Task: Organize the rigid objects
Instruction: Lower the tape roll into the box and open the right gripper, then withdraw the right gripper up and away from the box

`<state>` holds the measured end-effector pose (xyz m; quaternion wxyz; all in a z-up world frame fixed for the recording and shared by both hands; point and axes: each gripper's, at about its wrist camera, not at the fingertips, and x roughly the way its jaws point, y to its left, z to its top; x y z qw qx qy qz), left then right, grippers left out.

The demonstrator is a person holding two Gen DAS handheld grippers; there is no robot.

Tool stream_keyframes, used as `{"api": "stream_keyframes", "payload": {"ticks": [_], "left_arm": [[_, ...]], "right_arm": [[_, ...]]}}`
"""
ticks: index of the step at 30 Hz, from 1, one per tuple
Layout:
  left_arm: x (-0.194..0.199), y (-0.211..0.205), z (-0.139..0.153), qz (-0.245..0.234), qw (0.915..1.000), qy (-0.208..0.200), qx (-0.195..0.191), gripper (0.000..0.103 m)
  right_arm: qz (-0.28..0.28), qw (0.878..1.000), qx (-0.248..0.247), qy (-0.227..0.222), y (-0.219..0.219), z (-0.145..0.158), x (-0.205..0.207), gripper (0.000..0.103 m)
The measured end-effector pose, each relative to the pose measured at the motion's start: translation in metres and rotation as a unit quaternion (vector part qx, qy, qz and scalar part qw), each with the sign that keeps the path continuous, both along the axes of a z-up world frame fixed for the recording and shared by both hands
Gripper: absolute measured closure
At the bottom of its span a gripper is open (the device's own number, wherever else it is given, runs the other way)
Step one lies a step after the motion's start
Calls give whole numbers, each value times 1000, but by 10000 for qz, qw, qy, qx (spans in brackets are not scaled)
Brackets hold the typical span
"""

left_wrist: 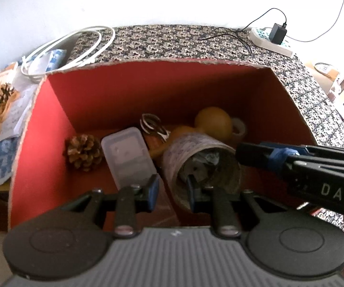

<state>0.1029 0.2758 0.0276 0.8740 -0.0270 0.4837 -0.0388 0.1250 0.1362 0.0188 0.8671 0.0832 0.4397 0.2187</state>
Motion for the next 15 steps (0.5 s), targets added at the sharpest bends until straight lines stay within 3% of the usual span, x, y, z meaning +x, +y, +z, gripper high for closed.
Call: {"api": "stream_keyframes", "payload": {"ticks": [15], "left_arm": [[-26, -13, 13, 120, 9976, -349, 593, 54]], "right_arm": [[-130, 9997, 122, -146, -5, 4, -23, 94]]}}
